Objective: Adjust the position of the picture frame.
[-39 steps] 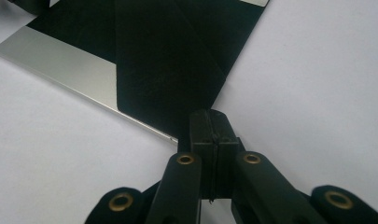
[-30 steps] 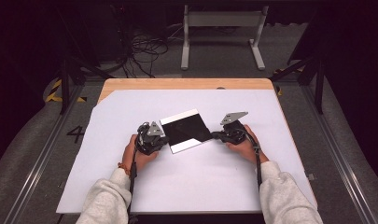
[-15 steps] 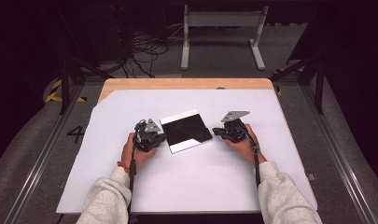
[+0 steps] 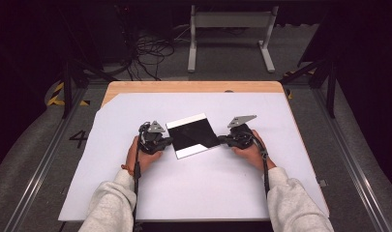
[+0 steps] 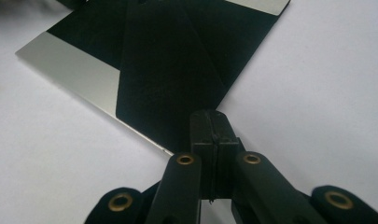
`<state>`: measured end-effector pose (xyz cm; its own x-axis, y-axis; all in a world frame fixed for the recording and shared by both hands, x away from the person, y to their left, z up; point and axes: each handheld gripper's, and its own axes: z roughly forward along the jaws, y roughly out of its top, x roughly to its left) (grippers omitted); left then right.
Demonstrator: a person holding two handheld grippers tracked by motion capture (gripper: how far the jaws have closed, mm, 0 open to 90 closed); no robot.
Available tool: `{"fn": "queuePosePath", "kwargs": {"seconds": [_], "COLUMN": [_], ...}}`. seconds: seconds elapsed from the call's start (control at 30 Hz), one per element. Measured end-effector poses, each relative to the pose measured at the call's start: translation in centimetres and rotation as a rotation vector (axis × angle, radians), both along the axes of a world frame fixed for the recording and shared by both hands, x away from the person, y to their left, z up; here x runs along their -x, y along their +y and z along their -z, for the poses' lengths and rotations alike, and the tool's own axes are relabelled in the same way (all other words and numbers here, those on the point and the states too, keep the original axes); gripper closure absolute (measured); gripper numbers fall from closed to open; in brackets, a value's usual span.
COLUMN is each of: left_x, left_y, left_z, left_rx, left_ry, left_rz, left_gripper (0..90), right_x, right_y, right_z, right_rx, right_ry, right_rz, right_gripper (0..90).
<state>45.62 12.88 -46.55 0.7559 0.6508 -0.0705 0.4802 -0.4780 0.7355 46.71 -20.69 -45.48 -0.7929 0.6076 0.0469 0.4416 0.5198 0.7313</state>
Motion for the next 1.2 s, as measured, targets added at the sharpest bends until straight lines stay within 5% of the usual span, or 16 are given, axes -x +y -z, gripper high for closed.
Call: {"fn": "queuePosePath", "kwargs": {"seconds": [0.53,1.2], "left_x": [-0.6,0.2], "left_y": [-0.7,-2.0], "left_z": [-0.1,-0.2], "left_rx": [0.012,-0.003], "left_ry": [0.011,0.000], "left_rz": [0.054,0.091], "left_gripper": [89.9,90.0], "right_x": [2.7,4.9], "right_y": [-0.9,-1.7], "right_z": [-0.3,-0.3], "right_rx": [0.041,0.048], "right_ry": [-0.012,-0.019], "right_rz": [-0.102,-0.110], "right_gripper": [90.0,90.0]}}
